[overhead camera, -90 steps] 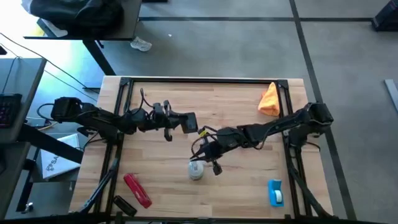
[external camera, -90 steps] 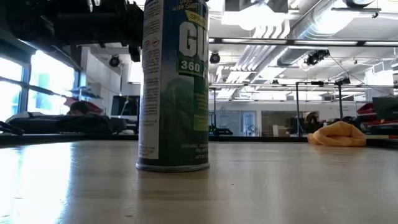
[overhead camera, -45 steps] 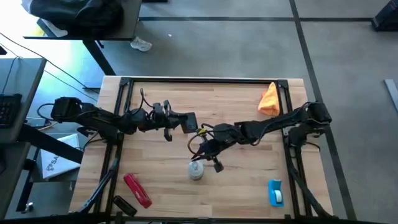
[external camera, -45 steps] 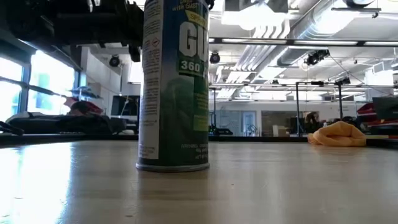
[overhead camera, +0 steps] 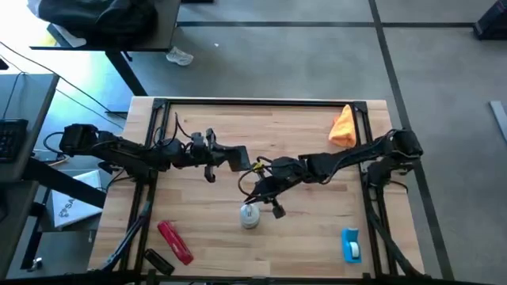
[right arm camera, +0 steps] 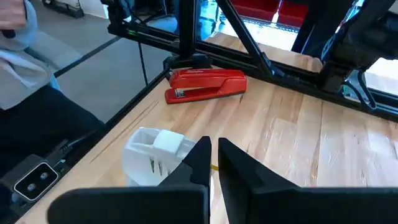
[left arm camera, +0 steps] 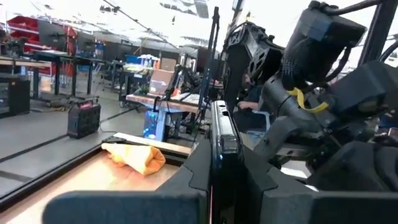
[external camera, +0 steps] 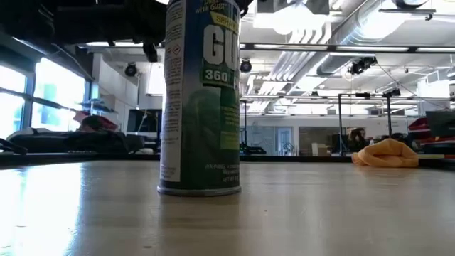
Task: Apply microfiber cloth
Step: Spray the front and back of the cellphone using a spray bottle
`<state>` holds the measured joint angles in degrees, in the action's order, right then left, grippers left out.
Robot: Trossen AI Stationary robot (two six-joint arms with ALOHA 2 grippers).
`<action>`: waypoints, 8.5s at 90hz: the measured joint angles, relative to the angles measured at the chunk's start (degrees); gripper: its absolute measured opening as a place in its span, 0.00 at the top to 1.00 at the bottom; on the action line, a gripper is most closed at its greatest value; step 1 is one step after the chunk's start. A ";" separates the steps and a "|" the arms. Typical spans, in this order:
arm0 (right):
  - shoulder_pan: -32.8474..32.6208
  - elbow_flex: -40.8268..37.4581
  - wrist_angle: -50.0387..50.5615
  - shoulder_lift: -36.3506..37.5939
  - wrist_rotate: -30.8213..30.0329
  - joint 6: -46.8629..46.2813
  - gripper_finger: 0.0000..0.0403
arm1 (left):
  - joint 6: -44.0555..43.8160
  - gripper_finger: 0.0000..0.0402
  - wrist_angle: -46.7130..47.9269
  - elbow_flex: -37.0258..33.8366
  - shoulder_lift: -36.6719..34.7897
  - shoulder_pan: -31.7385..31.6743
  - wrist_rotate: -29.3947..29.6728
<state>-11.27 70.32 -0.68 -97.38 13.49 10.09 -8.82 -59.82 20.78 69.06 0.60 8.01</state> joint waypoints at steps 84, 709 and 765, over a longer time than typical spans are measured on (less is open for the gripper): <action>-0.14 -0.76 0.28 -0.07 -0.45 -2.29 1.00 | 5.56 0.96 -16.95 -0.02 12.50 0.63 3.50; 4.52 -3.63 -18.43 -4.57 13.60 -0.23 1.00 | 122.03 0.96 13.24 5.96 14.25 22.88 43.55; 4.13 -3.63 -17.36 -4.55 13.56 -2.38 1.00 | 121.35 0.96 13.29 5.95 14.27 22.88 43.40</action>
<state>-7.14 66.70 -18.03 -101.93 27.05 7.70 112.52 -46.52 26.72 83.33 23.49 51.41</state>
